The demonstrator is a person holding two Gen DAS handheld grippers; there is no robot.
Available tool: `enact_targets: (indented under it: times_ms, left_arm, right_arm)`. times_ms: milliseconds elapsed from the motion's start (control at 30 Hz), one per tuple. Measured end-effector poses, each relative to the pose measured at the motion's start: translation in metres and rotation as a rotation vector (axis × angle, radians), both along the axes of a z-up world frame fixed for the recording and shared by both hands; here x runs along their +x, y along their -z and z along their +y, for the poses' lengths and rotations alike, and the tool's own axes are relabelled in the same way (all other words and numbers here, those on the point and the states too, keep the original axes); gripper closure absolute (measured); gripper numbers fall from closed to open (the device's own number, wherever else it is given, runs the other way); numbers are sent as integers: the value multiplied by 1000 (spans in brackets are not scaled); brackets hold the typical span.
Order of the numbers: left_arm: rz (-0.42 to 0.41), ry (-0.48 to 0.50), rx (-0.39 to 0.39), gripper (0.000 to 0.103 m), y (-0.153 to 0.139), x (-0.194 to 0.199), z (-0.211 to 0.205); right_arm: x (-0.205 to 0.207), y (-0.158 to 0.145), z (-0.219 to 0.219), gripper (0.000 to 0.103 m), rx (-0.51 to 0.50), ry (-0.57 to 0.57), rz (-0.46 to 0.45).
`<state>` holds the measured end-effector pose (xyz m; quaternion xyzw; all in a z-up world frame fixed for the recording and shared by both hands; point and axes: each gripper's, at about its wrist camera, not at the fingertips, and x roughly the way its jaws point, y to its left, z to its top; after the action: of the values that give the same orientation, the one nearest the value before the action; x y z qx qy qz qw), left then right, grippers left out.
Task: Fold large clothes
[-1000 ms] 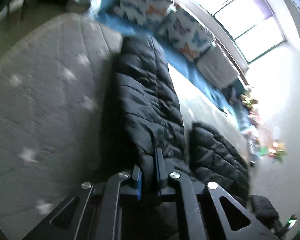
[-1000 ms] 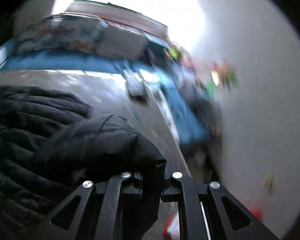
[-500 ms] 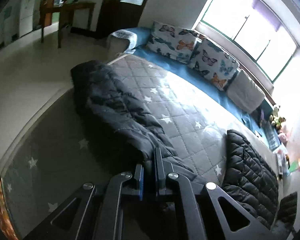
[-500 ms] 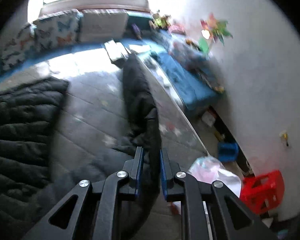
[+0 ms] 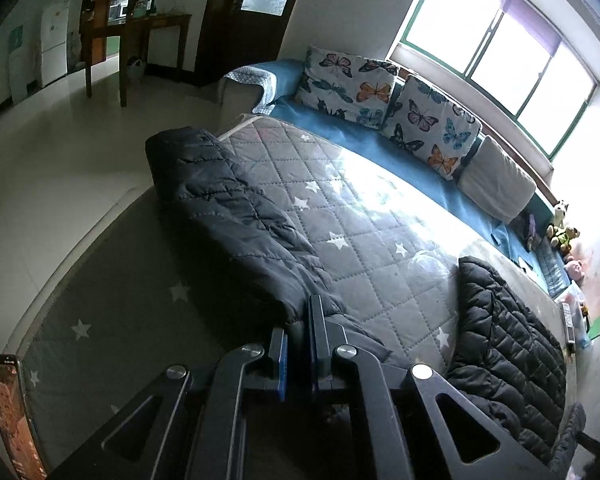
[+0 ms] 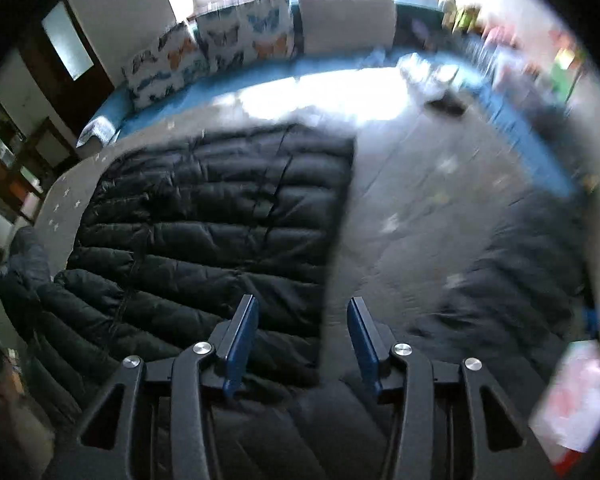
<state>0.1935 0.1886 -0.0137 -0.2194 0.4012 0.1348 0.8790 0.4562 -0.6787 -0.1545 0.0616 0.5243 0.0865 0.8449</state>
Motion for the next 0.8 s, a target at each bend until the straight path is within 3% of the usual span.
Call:
enact_targets:
  times_ms: [133,233,333,467,533,667,800]
  left_arm:
    - [7,7,-4,95,-4,4,2]
    - [6,11,3,95,-4,7,0]
    - [3,14,7,95,-7,9,0]
    - [-5,9,18,96,-12,16,2]
    - [-13,-3,11,96,-16,20,5]
    - [-41,-44,-4,96,-28,30,17]
    - [-46,-91,48,95,-35,42,29]
  right_arm:
    - [25,32,-1,52,52,51,88]
    - [42,53,-8,52,187,69,133]
    - [47,60,1,57,234,66,130]
    - [60,49,22,80,146,48,78]
    - [74,41,30,85,136,34,52]
    - [105,7,56,87,140,-2,-44]
    - [142,-5,84,87,135,-31,-96]
